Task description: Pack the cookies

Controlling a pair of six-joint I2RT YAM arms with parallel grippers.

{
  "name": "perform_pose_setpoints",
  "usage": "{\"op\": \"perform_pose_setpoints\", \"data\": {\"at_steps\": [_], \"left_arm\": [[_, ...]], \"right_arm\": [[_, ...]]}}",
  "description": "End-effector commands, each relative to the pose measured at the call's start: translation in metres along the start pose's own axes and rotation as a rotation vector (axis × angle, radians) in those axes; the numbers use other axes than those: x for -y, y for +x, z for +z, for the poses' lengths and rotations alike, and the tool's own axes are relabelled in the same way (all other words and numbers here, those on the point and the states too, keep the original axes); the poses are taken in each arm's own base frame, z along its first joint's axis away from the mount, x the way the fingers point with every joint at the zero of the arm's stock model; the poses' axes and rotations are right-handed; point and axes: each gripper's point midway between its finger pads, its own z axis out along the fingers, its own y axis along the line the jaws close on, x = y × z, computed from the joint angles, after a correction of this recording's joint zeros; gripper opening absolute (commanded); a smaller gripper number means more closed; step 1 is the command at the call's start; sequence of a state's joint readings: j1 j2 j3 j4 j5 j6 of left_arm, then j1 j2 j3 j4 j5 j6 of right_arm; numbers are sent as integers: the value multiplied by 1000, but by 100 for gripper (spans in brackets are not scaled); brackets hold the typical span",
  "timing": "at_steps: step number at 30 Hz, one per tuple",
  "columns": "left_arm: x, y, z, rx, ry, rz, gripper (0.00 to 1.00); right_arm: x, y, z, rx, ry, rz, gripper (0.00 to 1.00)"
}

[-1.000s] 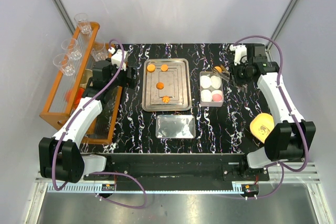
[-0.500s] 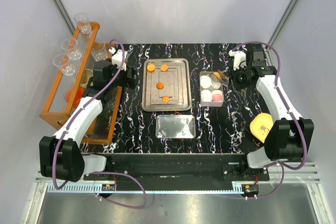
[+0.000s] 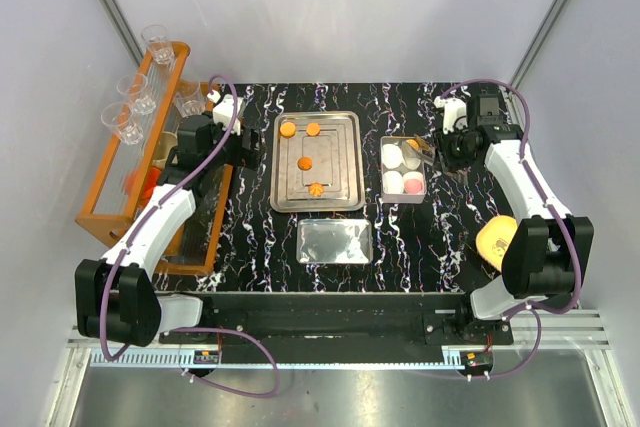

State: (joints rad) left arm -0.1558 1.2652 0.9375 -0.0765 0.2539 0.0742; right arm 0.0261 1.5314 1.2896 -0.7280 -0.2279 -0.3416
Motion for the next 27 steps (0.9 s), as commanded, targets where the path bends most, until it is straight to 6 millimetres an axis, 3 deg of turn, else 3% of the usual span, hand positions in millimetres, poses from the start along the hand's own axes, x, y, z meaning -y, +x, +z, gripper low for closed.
{"op": "perform_pose_setpoints", "data": {"at_steps": [1,8,14,27], "left_arm": [[2,-8,2,35,9,17,99],[2,-7,2,32,8,14,99],[2,-8,1,34,9,16,99],[2,-7,1,34,9,16,99]], "right_arm": [[7,-13,-1,51,15,-17,20],[6,-7,-2,43,16,-22,24],[6,-2,0,31,20,-23,37],[5,-9,-9,58,23,-23,50]]}}
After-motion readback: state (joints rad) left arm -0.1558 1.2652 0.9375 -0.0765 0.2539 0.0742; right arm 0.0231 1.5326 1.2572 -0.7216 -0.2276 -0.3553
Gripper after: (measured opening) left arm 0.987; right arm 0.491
